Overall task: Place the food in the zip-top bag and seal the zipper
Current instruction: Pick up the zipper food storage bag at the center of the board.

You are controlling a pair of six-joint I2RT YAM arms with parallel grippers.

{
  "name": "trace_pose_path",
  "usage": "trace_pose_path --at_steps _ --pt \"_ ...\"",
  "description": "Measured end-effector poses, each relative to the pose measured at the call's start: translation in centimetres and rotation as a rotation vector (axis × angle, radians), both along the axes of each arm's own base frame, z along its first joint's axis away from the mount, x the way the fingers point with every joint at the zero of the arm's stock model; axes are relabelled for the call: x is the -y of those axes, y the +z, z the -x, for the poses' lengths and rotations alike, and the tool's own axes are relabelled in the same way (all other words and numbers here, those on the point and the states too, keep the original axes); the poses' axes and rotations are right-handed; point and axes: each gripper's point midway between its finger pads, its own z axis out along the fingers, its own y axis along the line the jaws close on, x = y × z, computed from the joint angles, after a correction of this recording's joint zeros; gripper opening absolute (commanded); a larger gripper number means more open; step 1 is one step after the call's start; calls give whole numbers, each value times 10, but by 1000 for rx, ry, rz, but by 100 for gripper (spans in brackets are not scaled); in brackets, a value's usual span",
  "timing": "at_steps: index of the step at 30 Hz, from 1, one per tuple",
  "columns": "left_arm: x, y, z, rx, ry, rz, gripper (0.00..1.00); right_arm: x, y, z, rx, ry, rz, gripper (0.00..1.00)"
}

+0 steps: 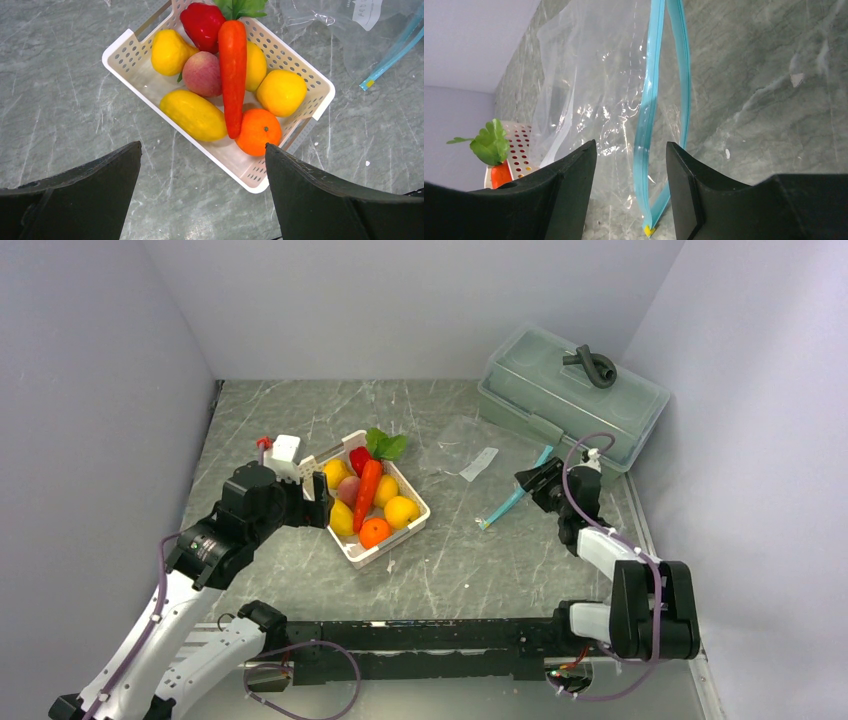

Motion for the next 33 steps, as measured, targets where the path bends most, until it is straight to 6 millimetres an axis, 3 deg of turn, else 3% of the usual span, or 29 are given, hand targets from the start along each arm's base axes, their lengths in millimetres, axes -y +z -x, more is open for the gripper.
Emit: trace_pose_path --at_steps 7,13,17,21,22,33 --pt "0 0 0 0 -1 0 98 -4 -1 -7 24 14 -28 55" --pt "0 0 0 0 -1 0 98 -7 -4 -15 41 19 -52 47" --pt "1 0 0 -1 -3 0 98 -10 -6 -19 44 26 -76 29" --pt "1 0 0 -1 -3 1 98 -12 -5 -23 60 29 -94 2" --pt "1 0 0 -1 -3 1 98 -12 -4 -23 64 30 -98 0" --pt "3 -2 0 -11 -14 3 100 -15 17 -23 118 42 -106 0"
